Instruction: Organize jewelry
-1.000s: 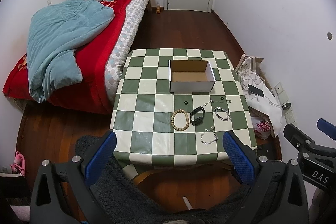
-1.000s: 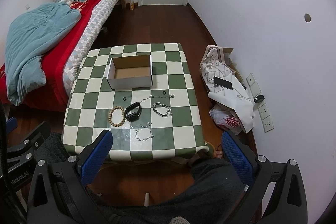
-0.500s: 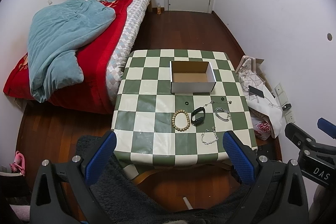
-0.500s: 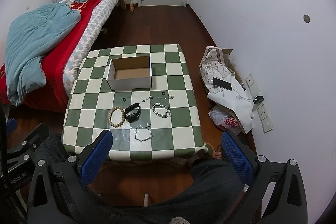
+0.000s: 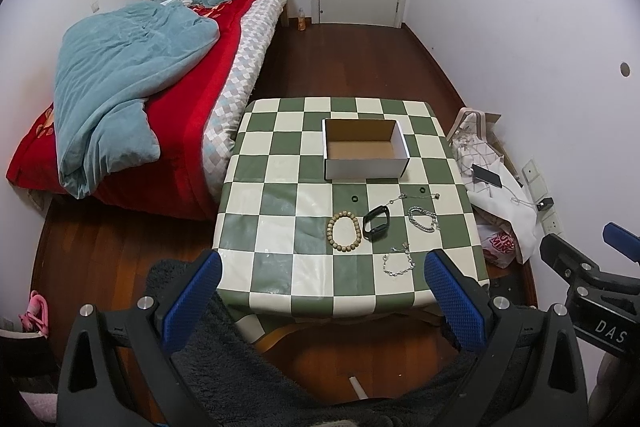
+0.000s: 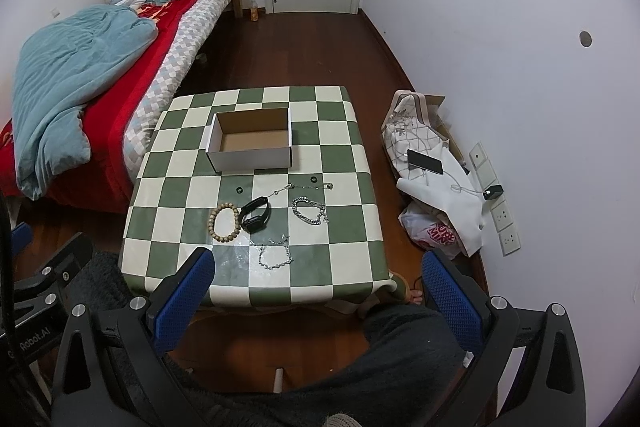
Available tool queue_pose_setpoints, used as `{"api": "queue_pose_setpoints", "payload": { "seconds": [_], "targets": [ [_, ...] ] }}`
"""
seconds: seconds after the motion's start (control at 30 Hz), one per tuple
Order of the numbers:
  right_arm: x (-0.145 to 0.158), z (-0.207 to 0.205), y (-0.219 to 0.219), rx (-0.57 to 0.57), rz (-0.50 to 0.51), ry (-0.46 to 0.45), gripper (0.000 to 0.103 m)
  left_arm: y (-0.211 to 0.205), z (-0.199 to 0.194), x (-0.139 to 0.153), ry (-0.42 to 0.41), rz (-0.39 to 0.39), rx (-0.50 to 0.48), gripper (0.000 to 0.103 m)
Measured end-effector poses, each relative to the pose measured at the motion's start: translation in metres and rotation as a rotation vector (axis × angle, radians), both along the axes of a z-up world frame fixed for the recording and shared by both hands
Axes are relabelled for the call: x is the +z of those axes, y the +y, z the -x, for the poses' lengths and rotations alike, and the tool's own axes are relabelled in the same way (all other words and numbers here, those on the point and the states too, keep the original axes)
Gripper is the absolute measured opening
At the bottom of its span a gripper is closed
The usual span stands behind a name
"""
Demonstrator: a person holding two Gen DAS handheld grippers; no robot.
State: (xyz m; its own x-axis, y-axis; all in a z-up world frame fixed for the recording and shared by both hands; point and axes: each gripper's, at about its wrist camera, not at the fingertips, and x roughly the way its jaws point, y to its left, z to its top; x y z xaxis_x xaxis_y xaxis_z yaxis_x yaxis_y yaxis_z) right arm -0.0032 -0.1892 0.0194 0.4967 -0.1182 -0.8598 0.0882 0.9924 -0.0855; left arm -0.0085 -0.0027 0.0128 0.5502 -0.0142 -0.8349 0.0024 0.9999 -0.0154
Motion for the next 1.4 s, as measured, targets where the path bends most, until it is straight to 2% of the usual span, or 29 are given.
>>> {"api": "queue_pose_setpoints", "payload": {
  "seconds": [0.67, 0.83, 0.93, 1.07, 1.23, 1.27, 1.33, 1.4],
  "targets": [
    [0.009, 0.003, 0.001, 0.007, -0.022, -0.013, 0.103, -0.005, 0.004, 0.006, -0.019, 0.006, 0.004, 0.103],
    [-0.004, -0.007, -0.01, -0.023, -0.056, -0.009, 0.103, -0.006, -0.02, -0.002, -0.063, -0.037, 0.044, 0.103],
    [-0.022, -0.022, -0.023, -0.066, -0.067, 0.001, 0.103, -0.001, -0.043, -0.027, -0.059, -0.066, 0.067, 0.103],
    [-0.061, -0.051, -0.04, -0.115, -0.065, 0.045, 0.103, -0.002, -0.076, -0.067, -0.022, -0.145, 0.083, 0.103],
    [-0.124, -0.095, -0.061, -0.14, -0.093, 0.103, 0.103, -0.007, -0.118, -0.136, 0.099, -0.23, 0.067, 0.103],
    [-0.137, -0.103, -0.064, -0.145, -0.089, 0.118, 0.101, -0.008, -0.124, -0.147, 0.117, -0.235, 0.057, 0.103],
    [-0.166, -0.122, -0.068, -0.149, -0.093, 0.155, 0.091, -0.01, -0.137, -0.175, 0.164, -0.255, 0.047, 0.103],
    [-0.194, -0.14, -0.075, -0.157, -0.095, 0.191, 0.085, -0.012, -0.149, -0.199, 0.214, -0.26, 0.028, 0.103]
  ]
}}
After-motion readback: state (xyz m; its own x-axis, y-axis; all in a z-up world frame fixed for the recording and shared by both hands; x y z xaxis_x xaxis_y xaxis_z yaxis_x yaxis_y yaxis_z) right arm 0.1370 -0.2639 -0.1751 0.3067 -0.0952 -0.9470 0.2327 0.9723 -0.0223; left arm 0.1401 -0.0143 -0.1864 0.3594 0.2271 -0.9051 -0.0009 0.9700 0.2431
